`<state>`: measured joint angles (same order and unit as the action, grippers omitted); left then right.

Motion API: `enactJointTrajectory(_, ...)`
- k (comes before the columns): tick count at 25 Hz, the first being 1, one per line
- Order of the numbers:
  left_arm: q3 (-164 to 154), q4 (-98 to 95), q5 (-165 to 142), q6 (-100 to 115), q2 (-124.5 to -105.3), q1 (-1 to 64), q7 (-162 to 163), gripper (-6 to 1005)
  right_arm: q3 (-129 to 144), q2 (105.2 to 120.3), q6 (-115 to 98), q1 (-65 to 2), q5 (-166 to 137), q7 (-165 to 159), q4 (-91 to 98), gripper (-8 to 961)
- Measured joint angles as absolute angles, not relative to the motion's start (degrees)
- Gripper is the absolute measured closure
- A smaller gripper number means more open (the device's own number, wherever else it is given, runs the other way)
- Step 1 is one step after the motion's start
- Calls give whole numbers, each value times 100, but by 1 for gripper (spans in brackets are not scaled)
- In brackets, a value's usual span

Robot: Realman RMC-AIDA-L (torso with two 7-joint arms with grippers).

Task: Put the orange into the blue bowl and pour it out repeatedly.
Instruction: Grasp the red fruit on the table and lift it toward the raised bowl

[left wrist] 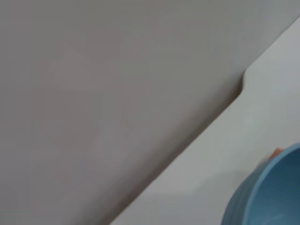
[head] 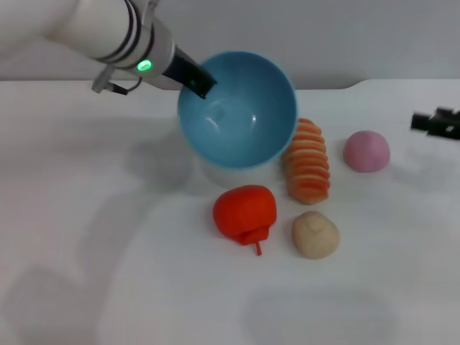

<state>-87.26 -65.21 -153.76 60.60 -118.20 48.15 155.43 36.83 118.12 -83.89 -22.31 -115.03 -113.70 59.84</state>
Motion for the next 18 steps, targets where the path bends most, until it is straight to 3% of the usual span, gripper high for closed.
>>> enactJointTrajectory(8, -7980, -6157, -15445, 6175, -11811, 5036, 15529, 1000, 4367, 11828, -8840, -2649, -12263, -11542, 5873, 216)
enactJointTrajectory(18, -8038, -6137, -15556, 6002, -11824, 4918, 15552, 999, 5276, 11884, -7508, -3473, -12174, -11529, 4297, 216)
